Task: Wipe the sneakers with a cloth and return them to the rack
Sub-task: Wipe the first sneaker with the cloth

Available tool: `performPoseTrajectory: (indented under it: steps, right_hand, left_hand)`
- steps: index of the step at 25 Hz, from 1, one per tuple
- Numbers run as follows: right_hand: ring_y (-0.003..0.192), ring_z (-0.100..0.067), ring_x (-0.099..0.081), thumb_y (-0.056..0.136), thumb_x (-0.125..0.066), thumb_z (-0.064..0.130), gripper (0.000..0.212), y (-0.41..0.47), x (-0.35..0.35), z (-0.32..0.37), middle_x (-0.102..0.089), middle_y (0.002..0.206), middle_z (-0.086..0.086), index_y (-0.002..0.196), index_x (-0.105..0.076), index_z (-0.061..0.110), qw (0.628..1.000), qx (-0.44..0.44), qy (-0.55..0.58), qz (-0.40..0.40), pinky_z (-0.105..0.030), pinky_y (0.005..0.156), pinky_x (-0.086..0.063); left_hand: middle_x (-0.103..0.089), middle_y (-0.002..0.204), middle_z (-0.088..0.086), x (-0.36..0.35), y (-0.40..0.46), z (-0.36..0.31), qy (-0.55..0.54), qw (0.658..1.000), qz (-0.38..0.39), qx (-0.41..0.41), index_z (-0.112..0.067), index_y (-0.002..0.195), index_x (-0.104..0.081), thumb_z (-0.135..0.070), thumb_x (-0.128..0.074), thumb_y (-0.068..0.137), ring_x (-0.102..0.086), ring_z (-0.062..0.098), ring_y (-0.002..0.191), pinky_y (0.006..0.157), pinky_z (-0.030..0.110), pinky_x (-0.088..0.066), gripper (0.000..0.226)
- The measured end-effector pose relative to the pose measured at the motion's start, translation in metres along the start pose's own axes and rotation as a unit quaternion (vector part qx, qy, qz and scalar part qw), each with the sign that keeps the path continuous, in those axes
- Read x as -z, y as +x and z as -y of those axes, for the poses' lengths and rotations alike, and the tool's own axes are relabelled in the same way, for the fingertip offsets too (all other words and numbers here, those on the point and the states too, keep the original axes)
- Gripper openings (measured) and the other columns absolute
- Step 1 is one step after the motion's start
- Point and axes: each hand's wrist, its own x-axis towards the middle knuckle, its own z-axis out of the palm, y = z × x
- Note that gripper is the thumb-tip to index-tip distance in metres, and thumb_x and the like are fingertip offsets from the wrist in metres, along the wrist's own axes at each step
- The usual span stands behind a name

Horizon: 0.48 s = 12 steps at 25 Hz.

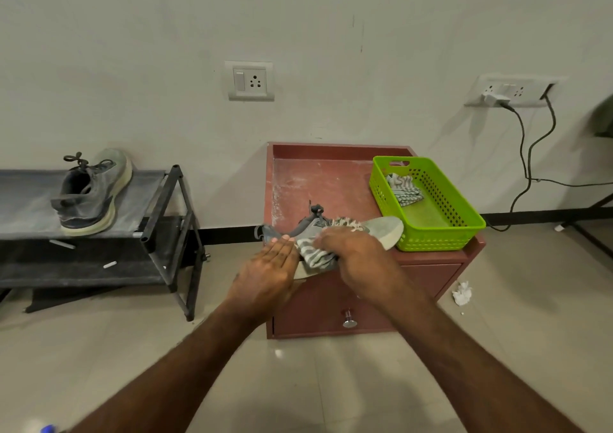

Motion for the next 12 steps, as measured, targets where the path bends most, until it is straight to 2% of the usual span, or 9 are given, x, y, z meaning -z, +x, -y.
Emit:
performPoseTrajectory:
  steps: [1,3,5,7,8,9,10,12]
  right_hand:
    - [0.098,-0.026,-0.067,0.072,-0.053,0.011,0.042,0.005,0.0,-0.002,-0.074,0.103,-0.01,0.108,-0.075,0.013,0.999,-0.011,-0.014,0.035,-0.031,0.086,-0.051]
    - [0.096,-0.031,-0.065,0.08,-0.058,0.013,0.031,0.01,0.018,-0.03,-0.072,0.098,-0.012,0.107,-0.074,0.018,0.987,-0.121,-0.09,0.056,-0.034,0.078,-0.047]
    - [0.098,-0.034,-0.065,0.083,-0.054,0.016,0.032,0.001,0.04,-0.054,-0.071,0.102,-0.016,0.11,-0.072,0.019,0.967,-0.2,-0.157,-0.016,-0.036,0.081,-0.047]
    - [0.109,-0.03,-0.064,0.08,-0.043,0.02,0.046,-0.006,0.042,-0.05,-0.071,0.114,-0.015,0.115,-0.072,0.014,0.972,-0.154,-0.119,-0.128,-0.03,0.098,-0.043]
    - [0.114,-0.027,-0.062,0.079,-0.04,0.022,0.05,-0.005,0.036,-0.035,-0.07,0.118,-0.013,0.116,-0.072,0.01,0.983,-0.096,-0.08,-0.138,-0.023,0.106,-0.035]
    - [0.117,-0.024,-0.06,0.079,-0.038,0.022,0.052,-0.007,0.025,-0.015,-0.069,0.12,-0.011,0.117,-0.071,0.008,0.993,-0.057,-0.049,-0.096,-0.019,0.11,-0.03]
    - [0.119,-0.023,-0.059,0.08,-0.038,0.021,0.052,-0.011,0.011,-0.001,-0.069,0.121,-0.01,0.118,-0.07,0.008,0.998,-0.014,-0.047,-0.034,-0.021,0.112,-0.03]
    - [0.12,-0.025,-0.06,0.081,-0.044,0.022,0.047,-0.015,0.0,-0.006,-0.068,0.123,-0.009,0.12,-0.069,0.01,0.995,0.038,-0.085,0.029,-0.029,0.109,-0.038]
  left_hand:
    - [-0.07,0.118,0.024,0.0,0.0,-0.001,-0.003,1.0,0.004,-0.003,0.005,0.122,-0.066,-0.023,-0.096,0.06,-0.07,0.032,0.108,0.095,0.04,-0.05,0.074]
    - [-0.07,0.12,0.022,-0.001,0.0,-0.001,-0.007,1.0,0.005,-0.007,0.003,0.124,-0.065,-0.025,-0.095,0.061,-0.07,0.031,0.11,0.098,0.038,-0.046,0.075]
    - [-0.069,0.121,0.021,0.0,-0.001,0.001,-0.011,1.0,-0.009,-0.003,0.002,0.125,-0.065,-0.026,-0.094,0.062,-0.069,0.031,0.111,0.099,0.037,-0.043,0.075]
    - [-0.07,0.12,0.021,-0.001,0.001,0.001,-0.018,1.0,-0.007,0.0,0.002,0.124,-0.066,-0.026,-0.095,0.062,-0.069,0.031,0.111,0.1,0.038,-0.042,0.074]
    - [-0.07,0.12,0.021,-0.002,0.0,0.001,-0.016,1.0,-0.007,0.001,0.003,0.124,-0.066,-0.025,-0.095,0.061,-0.069,0.031,0.11,0.1,0.038,-0.041,0.074]
    - [-0.07,0.119,0.021,-0.002,-0.001,0.001,-0.015,1.0,-0.01,0.001,0.003,0.122,-0.067,-0.024,-0.095,0.061,-0.07,0.031,0.109,0.099,0.038,-0.042,0.073]
    - [-0.071,0.118,0.021,0.0,0.0,0.001,-0.017,1.0,-0.014,0.0,0.003,0.121,-0.068,-0.026,-0.095,0.061,-0.07,0.031,0.108,0.098,0.038,-0.044,0.072]
    - [-0.072,0.114,0.02,0.006,0.003,0.001,-0.03,1.0,-0.009,0.0,0.002,0.118,-0.069,-0.034,-0.094,0.062,-0.072,0.031,0.103,0.092,0.039,-0.052,0.07]
